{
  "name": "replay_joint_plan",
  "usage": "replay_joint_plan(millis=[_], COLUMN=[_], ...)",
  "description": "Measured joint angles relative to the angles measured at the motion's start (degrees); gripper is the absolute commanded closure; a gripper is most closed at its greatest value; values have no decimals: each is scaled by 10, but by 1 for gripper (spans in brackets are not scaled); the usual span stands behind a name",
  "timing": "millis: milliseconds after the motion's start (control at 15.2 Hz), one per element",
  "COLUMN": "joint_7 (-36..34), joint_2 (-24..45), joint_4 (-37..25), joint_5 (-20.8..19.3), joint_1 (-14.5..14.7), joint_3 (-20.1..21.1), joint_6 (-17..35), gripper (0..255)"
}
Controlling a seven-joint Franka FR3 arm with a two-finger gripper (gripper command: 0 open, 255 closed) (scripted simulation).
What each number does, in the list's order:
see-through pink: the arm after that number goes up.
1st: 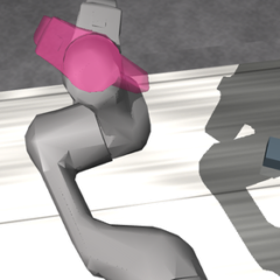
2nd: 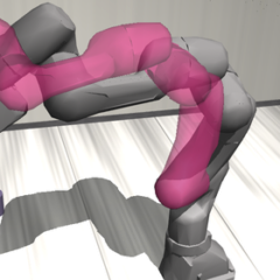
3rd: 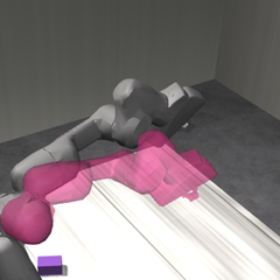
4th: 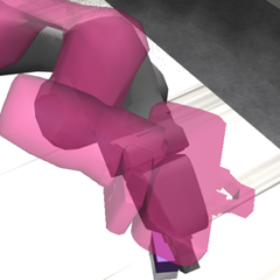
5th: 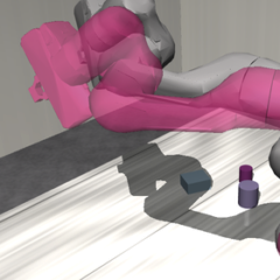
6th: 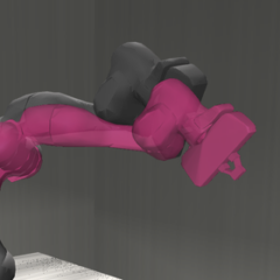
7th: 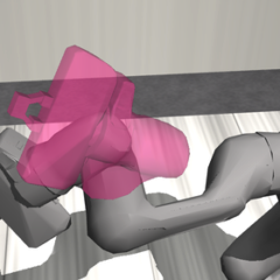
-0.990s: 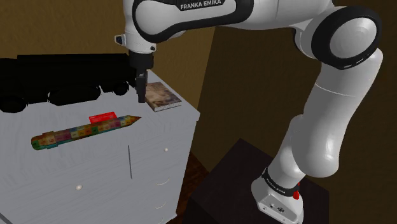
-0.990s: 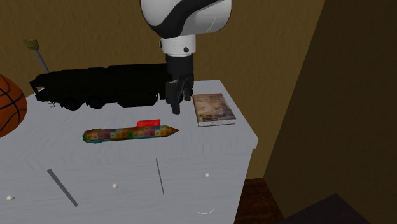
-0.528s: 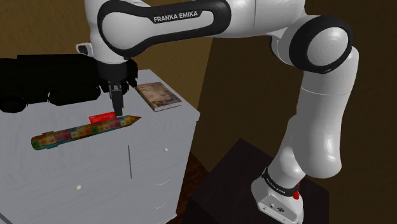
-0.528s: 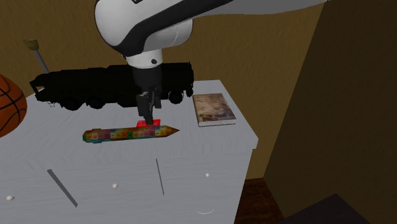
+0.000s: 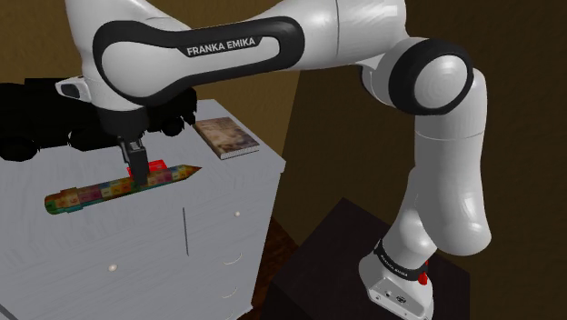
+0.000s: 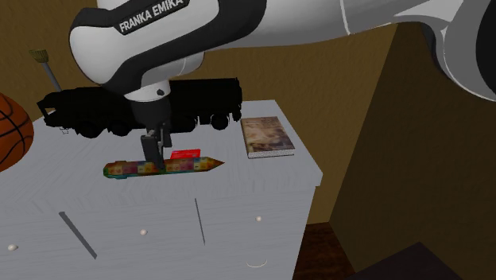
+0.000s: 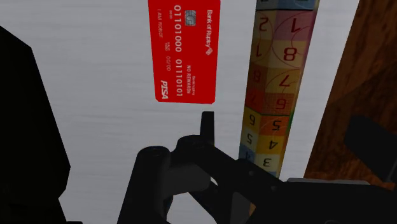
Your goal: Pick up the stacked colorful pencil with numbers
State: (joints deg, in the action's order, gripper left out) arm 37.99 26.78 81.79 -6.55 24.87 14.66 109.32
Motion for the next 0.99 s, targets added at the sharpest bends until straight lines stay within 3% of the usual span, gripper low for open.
replay_joint_plan(millis=[330,396,990], joint_7=[-1,-1,-2], joint_2=[8,9,9], joint_4=[26,27,30], joint_5=[-3,-3,-4], joint_1=[0,0,0], joint_3=[-1,-1,-1], joint_6=[34,37,40], gripper=[0,255,255])
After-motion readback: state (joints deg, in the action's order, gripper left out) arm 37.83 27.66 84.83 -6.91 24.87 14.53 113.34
